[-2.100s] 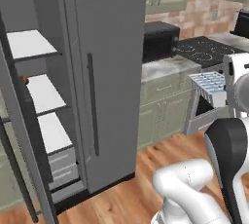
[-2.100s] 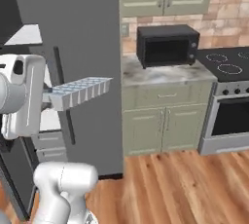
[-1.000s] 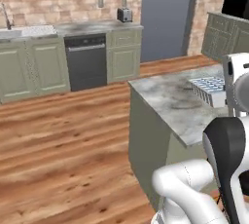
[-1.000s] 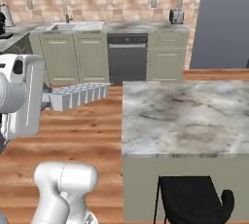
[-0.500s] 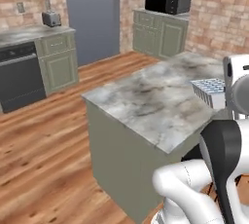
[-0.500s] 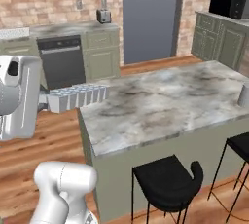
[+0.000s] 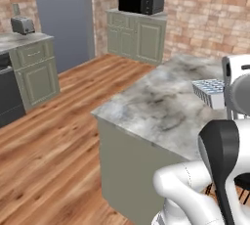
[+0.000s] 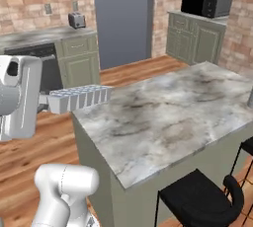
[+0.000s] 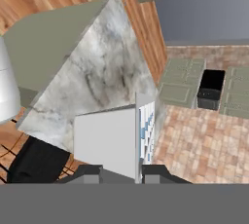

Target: Open the freezer door, pick up the ice cube tray from the freezer, and place it on the dining counter.

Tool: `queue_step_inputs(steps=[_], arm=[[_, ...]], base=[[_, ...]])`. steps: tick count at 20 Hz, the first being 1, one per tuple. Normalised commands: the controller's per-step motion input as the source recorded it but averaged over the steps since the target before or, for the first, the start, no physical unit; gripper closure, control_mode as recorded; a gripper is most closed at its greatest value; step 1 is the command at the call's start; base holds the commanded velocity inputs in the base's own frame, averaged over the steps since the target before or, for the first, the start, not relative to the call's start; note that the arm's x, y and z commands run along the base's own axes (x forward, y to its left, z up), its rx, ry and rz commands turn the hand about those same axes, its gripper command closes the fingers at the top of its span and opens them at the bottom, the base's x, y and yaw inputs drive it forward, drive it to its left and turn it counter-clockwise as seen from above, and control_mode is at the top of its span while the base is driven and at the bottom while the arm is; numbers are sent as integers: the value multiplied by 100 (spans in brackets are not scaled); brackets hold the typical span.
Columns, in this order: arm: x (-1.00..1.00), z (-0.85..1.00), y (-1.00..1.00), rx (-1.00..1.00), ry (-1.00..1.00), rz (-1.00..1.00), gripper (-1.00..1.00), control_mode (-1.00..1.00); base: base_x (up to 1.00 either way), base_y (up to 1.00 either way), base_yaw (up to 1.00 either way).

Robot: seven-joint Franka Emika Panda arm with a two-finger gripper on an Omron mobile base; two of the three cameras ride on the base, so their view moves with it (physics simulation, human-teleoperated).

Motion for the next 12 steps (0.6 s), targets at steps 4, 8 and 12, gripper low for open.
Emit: queue_step_inputs(steps=[4,8,12], arm=[[0,0,0,0,0,0,100,100],[0,0,0,0,0,0,100,100],[0,0,0,0,0,0,100,100]], base=[[6,65,-46],[9,56,-46],[16,51,-45]])
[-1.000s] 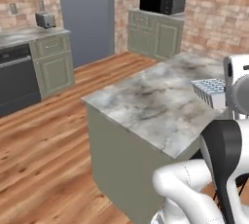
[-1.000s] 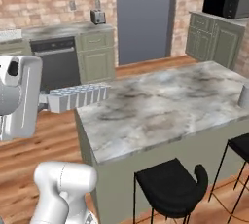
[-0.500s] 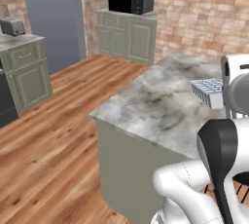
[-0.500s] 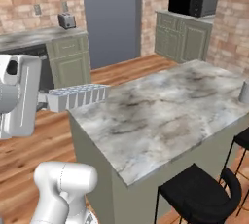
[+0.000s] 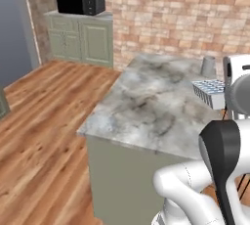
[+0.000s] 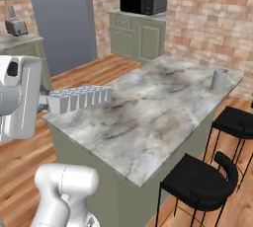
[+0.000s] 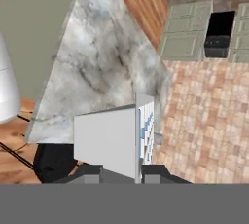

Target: Open the freezer door, pick up the ice cube tray from the freezer, and place it on the dining counter.

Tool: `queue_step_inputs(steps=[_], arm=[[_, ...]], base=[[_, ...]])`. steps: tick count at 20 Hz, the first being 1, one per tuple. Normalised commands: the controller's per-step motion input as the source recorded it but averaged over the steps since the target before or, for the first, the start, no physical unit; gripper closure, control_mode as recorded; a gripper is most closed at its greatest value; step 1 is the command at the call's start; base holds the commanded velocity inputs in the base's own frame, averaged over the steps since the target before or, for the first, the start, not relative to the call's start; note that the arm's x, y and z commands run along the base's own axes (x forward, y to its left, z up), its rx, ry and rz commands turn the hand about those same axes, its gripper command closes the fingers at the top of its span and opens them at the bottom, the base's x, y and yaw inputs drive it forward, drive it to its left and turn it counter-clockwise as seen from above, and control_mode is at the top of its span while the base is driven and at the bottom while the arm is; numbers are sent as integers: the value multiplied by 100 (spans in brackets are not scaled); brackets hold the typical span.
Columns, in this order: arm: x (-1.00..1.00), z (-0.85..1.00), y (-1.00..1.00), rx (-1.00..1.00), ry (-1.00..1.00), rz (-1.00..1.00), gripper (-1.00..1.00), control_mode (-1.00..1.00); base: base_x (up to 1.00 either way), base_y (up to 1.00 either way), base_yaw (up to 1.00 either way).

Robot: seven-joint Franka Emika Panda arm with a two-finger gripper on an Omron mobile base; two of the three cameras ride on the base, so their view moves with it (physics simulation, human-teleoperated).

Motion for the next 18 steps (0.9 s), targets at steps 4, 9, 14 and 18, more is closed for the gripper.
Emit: queue_step_inputs(steps=[4,9,14,18], arm=[[0,0,0,0,0,0,100,100],[0,0,0,0,0,0,100,100],[0,0,0,0,0,0,100,100],[0,0,0,0,0,0,100,100]], base=[[36,41,-37],[44,29,-33],[47,10,-29],[46,10,-28]])
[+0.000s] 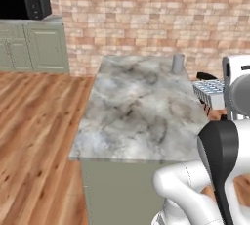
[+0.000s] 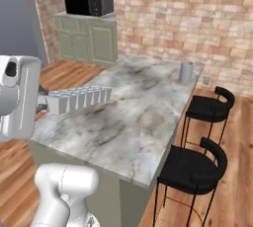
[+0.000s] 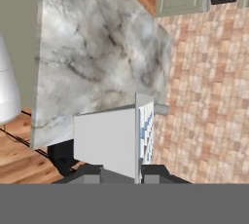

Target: Open the freezer door, pick up the ice cube tray from the freezer, and place it on the dining counter.

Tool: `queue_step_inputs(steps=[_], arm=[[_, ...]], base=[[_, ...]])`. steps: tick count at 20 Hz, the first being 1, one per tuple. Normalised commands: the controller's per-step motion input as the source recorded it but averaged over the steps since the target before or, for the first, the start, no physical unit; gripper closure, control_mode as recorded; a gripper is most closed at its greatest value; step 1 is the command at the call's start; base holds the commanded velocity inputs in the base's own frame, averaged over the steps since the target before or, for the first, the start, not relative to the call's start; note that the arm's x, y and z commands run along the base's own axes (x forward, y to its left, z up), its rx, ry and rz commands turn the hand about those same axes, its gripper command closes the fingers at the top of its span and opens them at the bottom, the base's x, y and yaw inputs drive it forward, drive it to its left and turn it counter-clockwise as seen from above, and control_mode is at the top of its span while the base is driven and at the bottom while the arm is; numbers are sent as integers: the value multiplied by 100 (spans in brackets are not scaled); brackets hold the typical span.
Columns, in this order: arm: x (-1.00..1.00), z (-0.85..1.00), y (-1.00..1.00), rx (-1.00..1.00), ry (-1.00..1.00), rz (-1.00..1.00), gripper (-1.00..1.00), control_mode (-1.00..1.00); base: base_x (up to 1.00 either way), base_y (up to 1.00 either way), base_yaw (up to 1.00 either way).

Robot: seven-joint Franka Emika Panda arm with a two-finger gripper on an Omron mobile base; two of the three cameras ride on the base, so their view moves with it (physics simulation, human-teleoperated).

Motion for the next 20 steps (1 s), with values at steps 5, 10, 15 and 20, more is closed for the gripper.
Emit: queue_step_inputs(steps=[5,10,15,20], arm=[[0,0,0,0,0,0,100,100],[65,0,18,0,0,-14,100,-100],[95,0,29,0,0,-16,100,-100],[94,-9,23,0,0,-17,100,-100]], base=[[68,16,-22],[16,4,-4],[0,0,0],[0,0,0]])
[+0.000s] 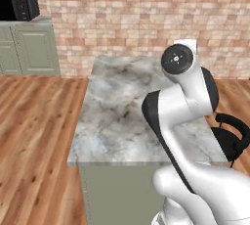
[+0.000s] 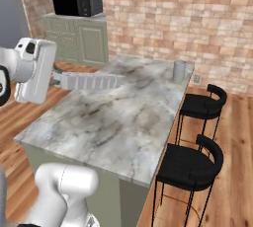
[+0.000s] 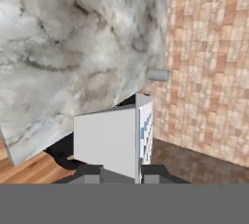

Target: Open the freezer door, pick up the ice cube tray from the freezer, and place it on the dining counter.

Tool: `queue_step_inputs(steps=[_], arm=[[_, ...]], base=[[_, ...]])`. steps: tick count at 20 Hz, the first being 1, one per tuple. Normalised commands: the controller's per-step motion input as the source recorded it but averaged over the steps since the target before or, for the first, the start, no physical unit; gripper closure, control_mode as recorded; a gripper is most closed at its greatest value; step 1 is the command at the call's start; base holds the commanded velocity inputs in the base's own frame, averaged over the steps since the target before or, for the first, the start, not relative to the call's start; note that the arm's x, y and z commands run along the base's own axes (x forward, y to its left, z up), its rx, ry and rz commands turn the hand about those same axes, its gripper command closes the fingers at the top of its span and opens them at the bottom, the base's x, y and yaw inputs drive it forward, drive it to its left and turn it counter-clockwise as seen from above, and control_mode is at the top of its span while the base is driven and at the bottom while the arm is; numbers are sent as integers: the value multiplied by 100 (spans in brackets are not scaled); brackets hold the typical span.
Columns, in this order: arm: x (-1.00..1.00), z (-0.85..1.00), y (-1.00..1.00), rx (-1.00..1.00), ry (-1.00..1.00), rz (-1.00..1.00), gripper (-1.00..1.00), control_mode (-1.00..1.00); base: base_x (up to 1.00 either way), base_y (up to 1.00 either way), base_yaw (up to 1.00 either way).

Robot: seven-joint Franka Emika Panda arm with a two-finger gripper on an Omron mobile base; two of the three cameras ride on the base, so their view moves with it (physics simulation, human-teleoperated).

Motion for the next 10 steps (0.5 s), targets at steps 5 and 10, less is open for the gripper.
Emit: queue_step_inputs(steps=[5,10], arm=[[93,-14,6,0,-2,-18,100,-100],[73,-33,-3,6,-5,-6,100,-100]], base=[[0,0,0],[0,0,0]])
